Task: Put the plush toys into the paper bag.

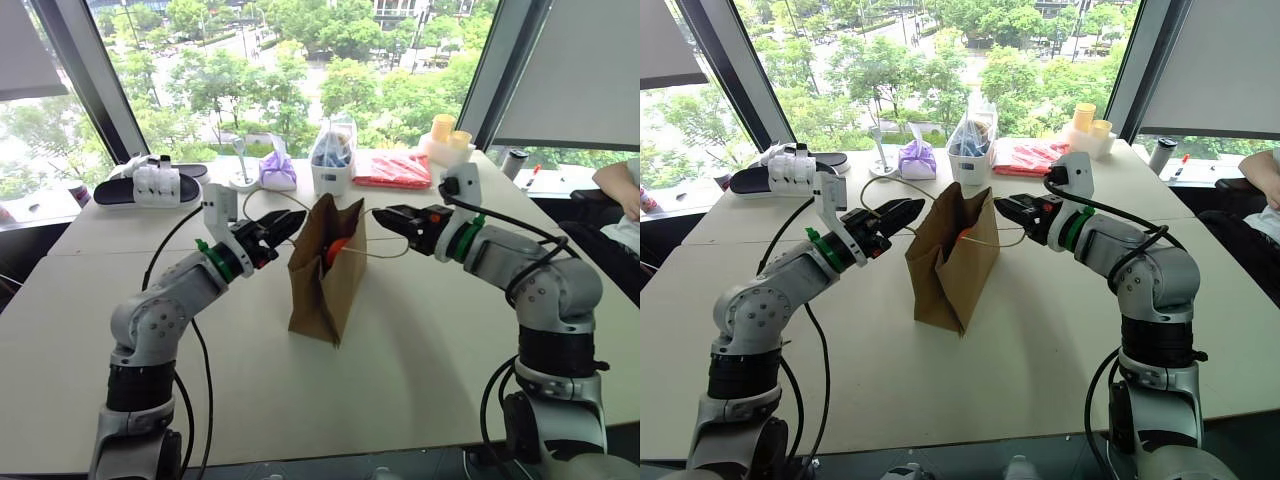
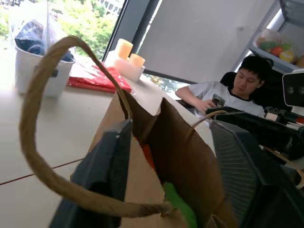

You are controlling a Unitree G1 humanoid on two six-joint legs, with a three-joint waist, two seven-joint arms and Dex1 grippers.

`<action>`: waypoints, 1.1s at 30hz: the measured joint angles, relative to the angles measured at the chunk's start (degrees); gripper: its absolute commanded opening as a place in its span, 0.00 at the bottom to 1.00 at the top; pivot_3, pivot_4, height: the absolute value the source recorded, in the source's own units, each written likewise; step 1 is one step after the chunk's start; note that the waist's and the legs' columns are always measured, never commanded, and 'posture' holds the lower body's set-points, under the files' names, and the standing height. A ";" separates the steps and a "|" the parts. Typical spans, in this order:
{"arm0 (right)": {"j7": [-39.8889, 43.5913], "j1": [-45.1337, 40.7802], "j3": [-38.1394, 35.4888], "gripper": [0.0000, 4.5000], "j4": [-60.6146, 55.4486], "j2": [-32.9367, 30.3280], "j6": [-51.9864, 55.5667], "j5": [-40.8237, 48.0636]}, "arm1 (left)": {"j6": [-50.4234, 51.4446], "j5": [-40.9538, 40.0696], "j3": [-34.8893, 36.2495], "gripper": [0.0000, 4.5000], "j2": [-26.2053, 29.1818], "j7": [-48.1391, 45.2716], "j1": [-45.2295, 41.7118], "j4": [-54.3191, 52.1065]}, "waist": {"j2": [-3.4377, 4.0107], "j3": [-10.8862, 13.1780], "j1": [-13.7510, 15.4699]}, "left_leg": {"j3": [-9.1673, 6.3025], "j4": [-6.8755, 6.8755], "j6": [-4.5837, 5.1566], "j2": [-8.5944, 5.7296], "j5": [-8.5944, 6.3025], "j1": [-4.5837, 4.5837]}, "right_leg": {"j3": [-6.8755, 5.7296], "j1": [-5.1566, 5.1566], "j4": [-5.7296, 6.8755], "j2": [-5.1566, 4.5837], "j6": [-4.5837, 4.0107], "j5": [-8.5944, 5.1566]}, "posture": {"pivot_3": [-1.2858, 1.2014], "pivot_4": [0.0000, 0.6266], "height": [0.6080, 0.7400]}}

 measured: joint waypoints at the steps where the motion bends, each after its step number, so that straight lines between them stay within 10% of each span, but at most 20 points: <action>1: 0.01 -0.12 -0.26 0.87 -0.08 -0.01 0.01 0.43 | 0.15 -0.16 0.19 0.96 0.19 -0.12 0.09 -0.08 | 0.00 0.00 0.00 | -0.01 0.00 0.00 0.00 0.00 -0.01 | 0.00 0.00 0.00 0.00 0.00 0.00 | 0.52 0.24 1.00; 2: 0.00 -0.39 -0.51 0.99 -0.26 -0.02 0.17 0.99 | 0.51 -0.60 0.62 1.00 0.53 -0.24 0.22 -0.29 | 0.00 0.00 0.00 | -0.01 0.00 0.00 0.00 0.00 -0.01 | 0.00 0.00 0.00 0.00 0.00 0.00 | 0.52 0.24 1.00; 18: -6.80 -0.81 -11.61 0.99 1.28 -3.25 -5.08 4.46 | 3.96 -4.76 4.89 1.00 12.67 -8.90 12.17 -6.03 | 0.01 0.00 0.10 | 0.02 -0.03 0.28 0.01 -0.16 -0.04 | 0.01 -0.04 0.00 -0.03 -0.01 0.00 | 0.52 0.24 1.00; 33: -4.09 14.48 4.02 0.99 -2.65 0.69 -10.76 -1.01 | -0.32 1.38 0.44 1.00 11.31 -14.30 14.46 -2.86 | 0.08 0.02 -0.25 | 0.04 -0.04 0.29 0.03 -0.16 -0.01 | 0.04 -0.08 0.04 -0.01 0.00 0.00 | 0.52 0.24 1.00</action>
